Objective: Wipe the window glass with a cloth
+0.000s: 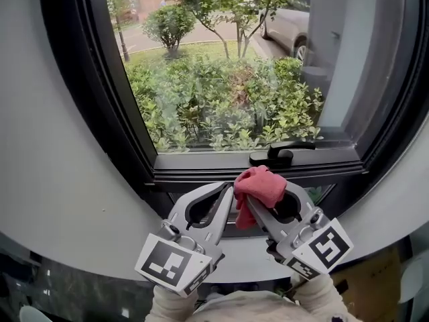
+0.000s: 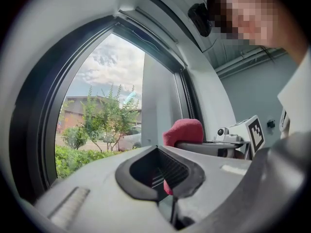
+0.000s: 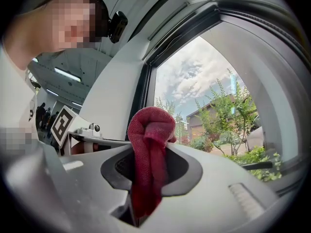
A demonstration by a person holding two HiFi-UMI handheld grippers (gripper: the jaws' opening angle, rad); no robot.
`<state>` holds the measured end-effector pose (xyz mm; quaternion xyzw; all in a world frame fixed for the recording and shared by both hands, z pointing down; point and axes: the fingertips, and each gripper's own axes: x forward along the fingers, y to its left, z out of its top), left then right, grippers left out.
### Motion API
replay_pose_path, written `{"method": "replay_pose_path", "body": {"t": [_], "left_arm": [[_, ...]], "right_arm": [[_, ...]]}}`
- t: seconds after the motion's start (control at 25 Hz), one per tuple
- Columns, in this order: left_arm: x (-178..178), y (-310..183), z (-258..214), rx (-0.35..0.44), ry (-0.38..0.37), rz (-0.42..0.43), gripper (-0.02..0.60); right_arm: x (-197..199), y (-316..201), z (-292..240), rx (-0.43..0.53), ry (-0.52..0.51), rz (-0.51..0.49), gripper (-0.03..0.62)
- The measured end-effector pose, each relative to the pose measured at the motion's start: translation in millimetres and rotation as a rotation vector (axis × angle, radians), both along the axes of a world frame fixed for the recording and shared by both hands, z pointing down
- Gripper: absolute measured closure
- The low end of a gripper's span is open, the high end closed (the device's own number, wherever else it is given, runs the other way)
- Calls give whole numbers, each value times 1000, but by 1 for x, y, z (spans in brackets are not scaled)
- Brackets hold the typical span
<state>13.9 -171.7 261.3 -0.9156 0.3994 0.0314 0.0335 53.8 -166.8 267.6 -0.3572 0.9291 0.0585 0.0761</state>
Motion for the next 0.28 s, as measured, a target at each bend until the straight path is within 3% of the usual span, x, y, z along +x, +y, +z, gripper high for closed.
{"method": "replay_pose_path", "body": {"t": [0.28], "left_arm": [[1,2,4,-11,2,3,581]], "right_arm": [[1,4,2,-7,-3,-1,476]]}}
